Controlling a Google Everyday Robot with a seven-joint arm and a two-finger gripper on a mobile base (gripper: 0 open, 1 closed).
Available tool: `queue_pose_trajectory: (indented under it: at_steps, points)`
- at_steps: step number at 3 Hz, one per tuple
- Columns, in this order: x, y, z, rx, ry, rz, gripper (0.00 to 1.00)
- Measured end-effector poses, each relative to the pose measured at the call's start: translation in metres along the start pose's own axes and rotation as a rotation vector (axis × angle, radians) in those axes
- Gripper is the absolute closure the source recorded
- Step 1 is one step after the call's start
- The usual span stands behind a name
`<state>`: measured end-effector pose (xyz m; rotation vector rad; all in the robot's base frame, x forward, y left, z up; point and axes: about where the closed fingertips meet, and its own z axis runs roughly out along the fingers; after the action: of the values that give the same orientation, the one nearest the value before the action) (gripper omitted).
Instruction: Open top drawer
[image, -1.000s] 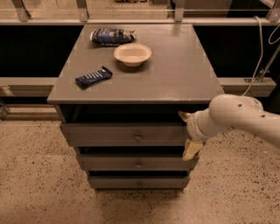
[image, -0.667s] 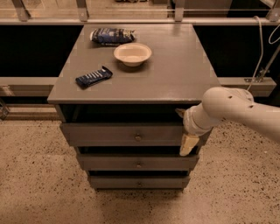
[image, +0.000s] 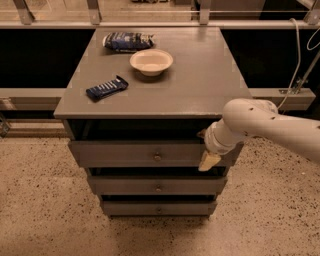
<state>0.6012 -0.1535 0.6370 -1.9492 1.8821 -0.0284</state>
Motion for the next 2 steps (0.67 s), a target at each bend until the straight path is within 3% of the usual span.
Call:
queue_pose_trajectory:
  at_steps: [2]
  points:
    - [-0.009,0.031,-0.022,-0.026,0.005,0.009,0.40]
